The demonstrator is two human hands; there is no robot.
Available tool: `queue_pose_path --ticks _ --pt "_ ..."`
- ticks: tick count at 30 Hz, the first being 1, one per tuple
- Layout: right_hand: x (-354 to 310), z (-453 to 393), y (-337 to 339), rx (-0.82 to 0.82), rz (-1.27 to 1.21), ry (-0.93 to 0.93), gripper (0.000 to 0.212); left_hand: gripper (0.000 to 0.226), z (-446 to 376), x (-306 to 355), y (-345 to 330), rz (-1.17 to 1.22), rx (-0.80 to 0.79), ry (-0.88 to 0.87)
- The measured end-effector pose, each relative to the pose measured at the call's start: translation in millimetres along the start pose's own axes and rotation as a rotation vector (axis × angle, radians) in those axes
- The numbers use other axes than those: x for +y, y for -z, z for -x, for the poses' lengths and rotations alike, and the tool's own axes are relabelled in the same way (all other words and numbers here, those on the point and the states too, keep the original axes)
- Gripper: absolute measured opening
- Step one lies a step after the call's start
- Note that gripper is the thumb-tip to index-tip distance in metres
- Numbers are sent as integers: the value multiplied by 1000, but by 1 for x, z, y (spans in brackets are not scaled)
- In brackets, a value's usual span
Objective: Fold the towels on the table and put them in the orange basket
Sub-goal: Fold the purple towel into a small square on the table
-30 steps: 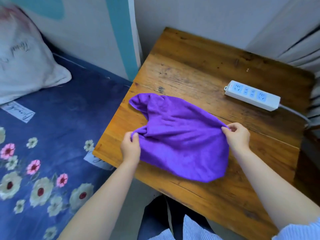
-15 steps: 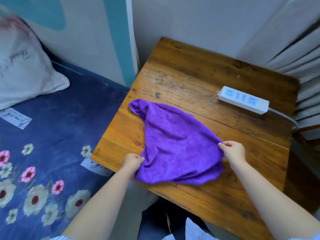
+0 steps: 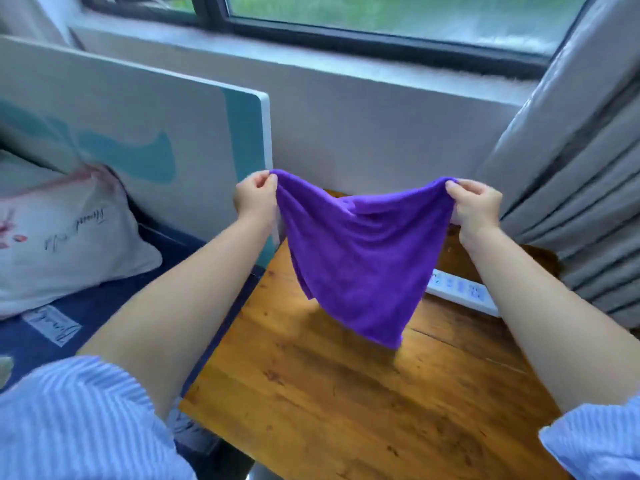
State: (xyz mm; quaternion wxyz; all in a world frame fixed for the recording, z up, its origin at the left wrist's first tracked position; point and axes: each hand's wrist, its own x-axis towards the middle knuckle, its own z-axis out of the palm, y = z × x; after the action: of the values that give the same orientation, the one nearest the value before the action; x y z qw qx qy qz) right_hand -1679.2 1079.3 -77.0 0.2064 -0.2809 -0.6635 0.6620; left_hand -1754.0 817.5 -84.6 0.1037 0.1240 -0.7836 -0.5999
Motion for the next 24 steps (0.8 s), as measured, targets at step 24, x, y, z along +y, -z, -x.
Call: queue_pose_path --ticks 24 --pt "171 195 25 -232 926 -667 32 31 49 -149 93 -1284 -997 5"
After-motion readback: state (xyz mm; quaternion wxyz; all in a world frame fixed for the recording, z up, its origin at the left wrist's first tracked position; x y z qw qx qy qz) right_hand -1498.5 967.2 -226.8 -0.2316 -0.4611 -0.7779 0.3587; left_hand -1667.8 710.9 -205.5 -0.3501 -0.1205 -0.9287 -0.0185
